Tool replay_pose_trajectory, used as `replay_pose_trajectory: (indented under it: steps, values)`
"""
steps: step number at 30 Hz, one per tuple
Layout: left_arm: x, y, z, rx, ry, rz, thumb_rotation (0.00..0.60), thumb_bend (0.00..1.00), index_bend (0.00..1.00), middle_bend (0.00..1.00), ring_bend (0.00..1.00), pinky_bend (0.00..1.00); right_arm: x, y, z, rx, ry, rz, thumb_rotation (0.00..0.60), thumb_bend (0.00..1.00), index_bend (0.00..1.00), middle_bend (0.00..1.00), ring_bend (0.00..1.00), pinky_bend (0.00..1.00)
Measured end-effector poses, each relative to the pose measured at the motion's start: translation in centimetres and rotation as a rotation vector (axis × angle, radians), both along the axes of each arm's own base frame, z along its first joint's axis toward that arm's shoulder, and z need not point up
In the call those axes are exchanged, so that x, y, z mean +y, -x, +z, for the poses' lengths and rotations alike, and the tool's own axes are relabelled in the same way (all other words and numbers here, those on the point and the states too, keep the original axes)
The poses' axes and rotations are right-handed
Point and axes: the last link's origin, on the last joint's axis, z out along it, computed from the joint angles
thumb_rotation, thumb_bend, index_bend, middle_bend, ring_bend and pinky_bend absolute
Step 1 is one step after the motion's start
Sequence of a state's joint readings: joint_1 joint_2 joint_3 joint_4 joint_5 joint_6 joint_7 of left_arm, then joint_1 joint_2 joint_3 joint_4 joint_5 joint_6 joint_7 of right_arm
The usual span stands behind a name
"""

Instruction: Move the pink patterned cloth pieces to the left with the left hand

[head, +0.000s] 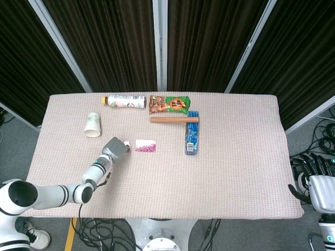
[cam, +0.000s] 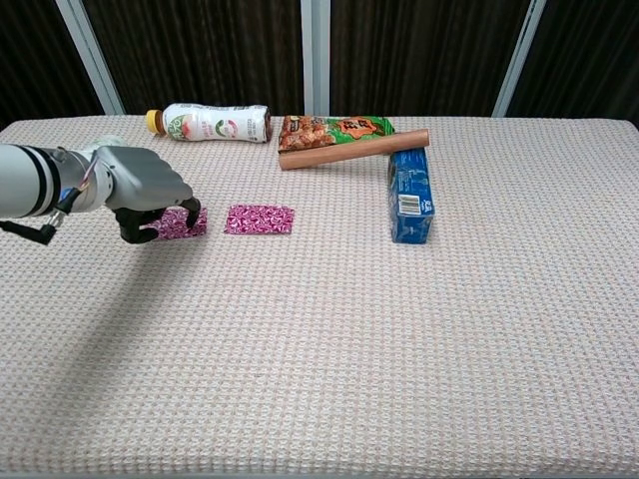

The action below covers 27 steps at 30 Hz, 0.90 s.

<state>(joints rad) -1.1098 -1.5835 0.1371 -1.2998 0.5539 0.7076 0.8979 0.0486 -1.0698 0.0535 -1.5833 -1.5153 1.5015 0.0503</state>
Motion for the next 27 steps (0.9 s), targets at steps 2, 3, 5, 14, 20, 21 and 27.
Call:
replay_pose_trajectory:
  steps: [2, 3, 5, 14, 20, 21, 27]
  values:
    - [0.0, 0.0, 0.2, 0.003, -0.005, 0.001, 0.600, 0.53, 0.32, 0.89, 0.84, 0.88, 0.0, 0.0, 0.0, -0.001, 0.002, 0.002, 0.596, 0.14, 0.21, 0.13, 0.00, 0.00]
    - [0.0, 0.0, 0.3, 0.001, -0.010, -0.002, 0.600, 0.53, 0.32, 0.89, 0.84, 0.88, 0.1, 0.0, 0.0, -0.002, 0.002, 0.002, 0.596, 0.14, 0.21, 0.13, 0.00, 0.00]
    - [0.0, -0.5, 0.5, -0.015, -0.029, -0.016, 0.600, 0.53, 0.32, 0.89, 0.84, 0.88, 0.1, 0.0, 0.0, -0.002, 0.001, 0.002, 0.596, 0.14, 0.21, 0.13, 0.00, 0.00]
    - [-0.1, -3.6, -1.3, -0.134, -0.058, -0.093, 0.600, 0.53, 0.32, 0.89, 0.84, 0.88, -0.1, 0.3, 0.1, 0.001, 0.000, -0.007, 0.599, 0.14, 0.21, 0.13, 0.00, 0.00]
    - [0.3, -4.6, -3.4, -0.161, -0.054, -0.092, 0.600, 0.53, 0.31, 0.89, 0.84, 0.88, -0.1, 0.6, 0.2, 0.004, 0.001, -0.020, 0.593, 0.14, 0.21, 0.13, 0.00, 0.00]
    - [0.4, -4.7, -3.7, -0.162, -0.054, -0.092, 0.600, 0.53, 0.31, 0.89, 0.84, 0.88, -0.1, 0.6, 0.2, 0.004, 0.001, -0.022, 0.593, 0.14, 0.21, 0.13, 0.00, 0.00]
    - [0.5, -4.9, -4.5, -0.140, -0.035, -0.083, 0.600, 0.53, 0.31, 0.89, 0.84, 0.88, -0.2, 0.8, 0.2, 0.003, 0.001, -0.030, 0.598, 0.14, 0.21, 0.13, 0.00, 0.00]
